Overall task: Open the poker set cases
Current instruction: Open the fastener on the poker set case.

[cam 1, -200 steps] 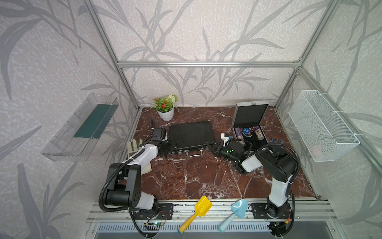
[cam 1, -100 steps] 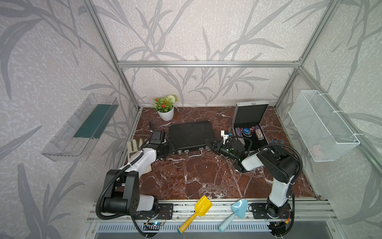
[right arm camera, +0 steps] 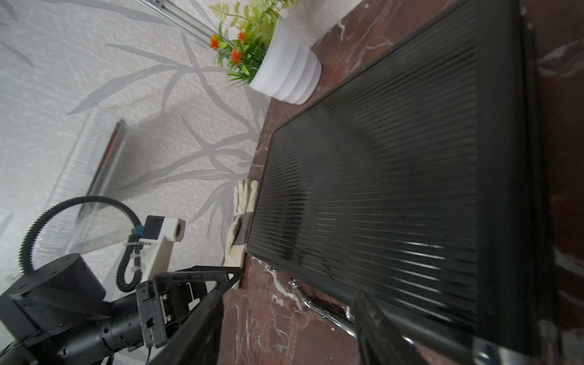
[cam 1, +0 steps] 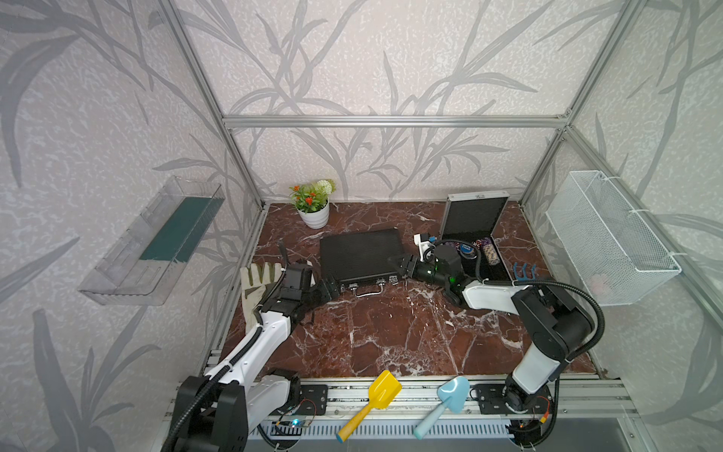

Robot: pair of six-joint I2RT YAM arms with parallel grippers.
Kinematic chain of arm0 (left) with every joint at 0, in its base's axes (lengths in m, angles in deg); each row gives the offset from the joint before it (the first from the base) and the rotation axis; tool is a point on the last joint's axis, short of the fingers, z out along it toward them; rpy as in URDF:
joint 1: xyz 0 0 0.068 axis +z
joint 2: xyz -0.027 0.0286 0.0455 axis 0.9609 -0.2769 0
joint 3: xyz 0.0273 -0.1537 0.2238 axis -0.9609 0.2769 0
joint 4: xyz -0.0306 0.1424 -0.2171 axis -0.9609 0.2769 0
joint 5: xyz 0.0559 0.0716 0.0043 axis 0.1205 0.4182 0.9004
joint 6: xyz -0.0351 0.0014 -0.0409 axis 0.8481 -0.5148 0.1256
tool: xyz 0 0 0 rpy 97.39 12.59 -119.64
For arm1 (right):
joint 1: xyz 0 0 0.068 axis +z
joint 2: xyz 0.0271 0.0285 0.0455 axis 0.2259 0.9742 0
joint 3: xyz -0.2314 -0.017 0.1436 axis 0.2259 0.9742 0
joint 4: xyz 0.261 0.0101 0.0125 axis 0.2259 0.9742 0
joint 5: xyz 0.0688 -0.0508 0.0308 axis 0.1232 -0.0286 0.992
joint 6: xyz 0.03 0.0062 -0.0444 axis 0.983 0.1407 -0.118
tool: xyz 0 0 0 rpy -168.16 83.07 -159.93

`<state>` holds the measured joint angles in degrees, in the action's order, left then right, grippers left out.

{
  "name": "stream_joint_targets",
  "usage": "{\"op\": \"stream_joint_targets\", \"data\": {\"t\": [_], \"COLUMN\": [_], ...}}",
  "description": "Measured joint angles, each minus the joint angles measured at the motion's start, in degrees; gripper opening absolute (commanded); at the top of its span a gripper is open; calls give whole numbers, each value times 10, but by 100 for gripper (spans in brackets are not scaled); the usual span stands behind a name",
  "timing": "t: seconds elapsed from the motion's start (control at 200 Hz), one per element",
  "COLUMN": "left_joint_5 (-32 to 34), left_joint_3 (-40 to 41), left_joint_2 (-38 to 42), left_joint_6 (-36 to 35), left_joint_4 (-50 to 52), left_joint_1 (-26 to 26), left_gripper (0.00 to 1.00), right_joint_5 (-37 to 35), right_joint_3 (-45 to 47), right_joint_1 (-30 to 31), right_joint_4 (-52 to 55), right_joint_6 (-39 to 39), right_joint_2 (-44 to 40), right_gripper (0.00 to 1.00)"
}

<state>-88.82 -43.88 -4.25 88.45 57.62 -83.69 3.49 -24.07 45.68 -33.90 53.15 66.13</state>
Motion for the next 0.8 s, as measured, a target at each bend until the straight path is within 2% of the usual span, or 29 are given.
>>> {"op": "stream_joint_targets", "data": {"t": [0.135, 0.4, 0.55, 0.655, 0.8], "left_joint_5": [-47, -96, -112, -116, -107], "left_joint_3": [33, 53, 52, 52, 52], "left_joint_2": [-28, -39, -91, -133, -135], "left_joint_6": [0, 1, 0, 1, 3], "left_joint_4": [-57, -164, -213, -230, -245], "left_joint_1": [-4, -6, -6, -6, -6], "left_gripper": [95, 91, 84, 84, 84], "right_joint_5": [-18, -51, -55, -59, -61], "right_joint_3": [-19, -19, -19, -19, -19], "right_joint_1": [-1, -1, -1, -1, -1], "right_joint_4": [74, 132, 148, 153, 153], "right_joint_6": [-52, -97, -102, -102, -102], "right_joint_2": [-5, -28, -28, -28, -28], "right_gripper": [70, 72, 73, 74, 74]}}
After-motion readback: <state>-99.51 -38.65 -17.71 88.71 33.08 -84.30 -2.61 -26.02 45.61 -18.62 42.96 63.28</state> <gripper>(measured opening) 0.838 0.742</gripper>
